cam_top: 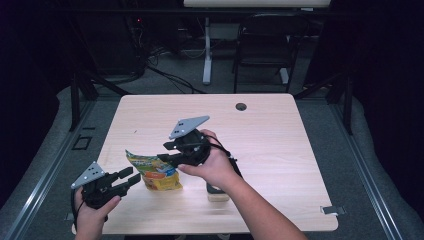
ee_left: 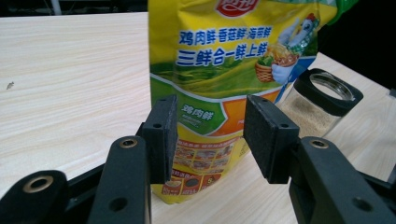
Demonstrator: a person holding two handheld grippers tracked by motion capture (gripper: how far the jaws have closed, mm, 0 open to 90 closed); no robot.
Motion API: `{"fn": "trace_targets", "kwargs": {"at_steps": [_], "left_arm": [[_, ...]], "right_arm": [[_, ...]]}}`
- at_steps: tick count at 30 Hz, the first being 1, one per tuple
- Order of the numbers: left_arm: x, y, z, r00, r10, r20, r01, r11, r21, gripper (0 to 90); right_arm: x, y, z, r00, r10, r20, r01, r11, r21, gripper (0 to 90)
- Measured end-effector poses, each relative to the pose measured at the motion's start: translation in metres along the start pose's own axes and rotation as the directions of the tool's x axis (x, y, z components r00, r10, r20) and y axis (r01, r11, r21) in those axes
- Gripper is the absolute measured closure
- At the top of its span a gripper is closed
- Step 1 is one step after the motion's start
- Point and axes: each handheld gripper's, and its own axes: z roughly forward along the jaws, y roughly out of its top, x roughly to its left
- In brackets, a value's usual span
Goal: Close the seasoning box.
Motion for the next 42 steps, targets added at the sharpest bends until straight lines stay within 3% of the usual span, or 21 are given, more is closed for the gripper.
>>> {"fn": "trace_targets", "kwargs": {"at_steps": [3,10,12,19,28,42], "left_arm": [[-0.004,0.001,-0.004,1.0000,0.007,-0.004,-0.007,1.0000,-0.001,55.5],[-0.017,0.003,-0.012,0.9993,0.036,0.005,-0.036,0.9993,-0.005,60.2],[-0.021,0.004,-0.012,0.9990,0.043,0.015,-0.043,0.9990,-0.012,61.2],[-0.035,0.008,-0.001,0.9959,0.076,0.048,-0.076,0.9971,-0.005,64.8],[-0.052,0.010,0.009,0.9911,0.109,0.076,-0.110,0.9940,-0.003,66.0],[-0.076,0.014,0.039,0.9814,0.131,0.141,-0.136,0.9903,0.028,71.5]], "right_arm": [[-0.001,-0.007,-0.011,0.9996,-0.002,0.027,0.003,1.000,-0.014,63.4],[-0.004,-0.023,-0.034,0.9988,0.021,0.044,-0.020,0.999,-0.036,63.6],[-0.007,-0.030,-0.046,0.9967,0.037,0.072,-0.033,0.998,-0.047,63.6],[-0.015,-0.045,-0.066,0.9913,0.078,0.106,-0.070,0.994,-0.084,64.5],[-0.019,-0.065,-0.080,0.9852,0.103,0.137,-0.092,0.992,-0.090,67.7],[-0.029,-0.083,-0.101,0.9679,0.151,0.201,-0.128,0.984,-0.126,76.2]]}}
